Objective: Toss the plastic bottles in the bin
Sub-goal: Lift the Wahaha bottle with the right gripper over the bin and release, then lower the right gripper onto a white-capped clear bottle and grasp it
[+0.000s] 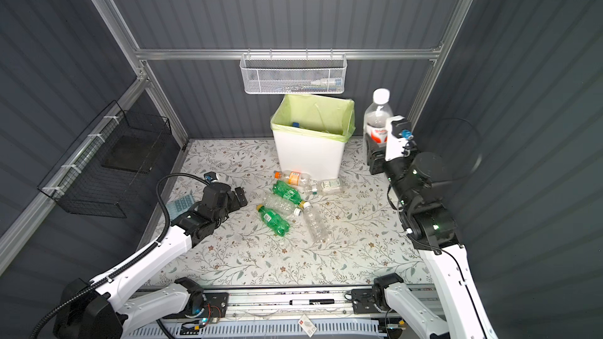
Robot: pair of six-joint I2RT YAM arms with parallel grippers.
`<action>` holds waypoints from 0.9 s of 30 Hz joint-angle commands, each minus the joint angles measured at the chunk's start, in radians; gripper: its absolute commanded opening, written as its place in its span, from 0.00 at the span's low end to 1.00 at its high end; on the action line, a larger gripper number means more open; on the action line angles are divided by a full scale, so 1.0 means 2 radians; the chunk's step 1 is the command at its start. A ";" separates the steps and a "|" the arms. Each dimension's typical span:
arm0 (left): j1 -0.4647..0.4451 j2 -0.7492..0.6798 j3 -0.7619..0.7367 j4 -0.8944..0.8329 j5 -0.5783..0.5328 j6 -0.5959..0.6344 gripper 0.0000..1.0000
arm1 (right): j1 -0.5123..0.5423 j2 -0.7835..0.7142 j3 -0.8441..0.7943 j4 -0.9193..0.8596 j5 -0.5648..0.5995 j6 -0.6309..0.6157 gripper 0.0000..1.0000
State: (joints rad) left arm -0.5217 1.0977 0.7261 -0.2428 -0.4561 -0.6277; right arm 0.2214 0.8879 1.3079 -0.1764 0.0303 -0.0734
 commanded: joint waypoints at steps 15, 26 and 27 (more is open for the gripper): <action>0.003 0.022 -0.004 0.009 0.058 -0.040 1.00 | 0.014 0.390 0.257 0.021 -0.105 0.178 0.99; 0.003 0.027 -0.009 0.014 0.063 -0.049 1.00 | 0.013 0.237 0.136 0.024 0.004 0.118 0.99; 0.003 0.030 -0.008 0.014 0.065 -0.049 1.00 | 0.013 0.223 0.121 0.018 0.002 0.117 0.99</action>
State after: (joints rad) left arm -0.5217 1.1400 0.7235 -0.2287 -0.3458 -0.7044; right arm 0.2478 1.3926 1.6100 -0.1452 -0.0029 0.1982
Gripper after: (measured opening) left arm 0.997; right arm 0.991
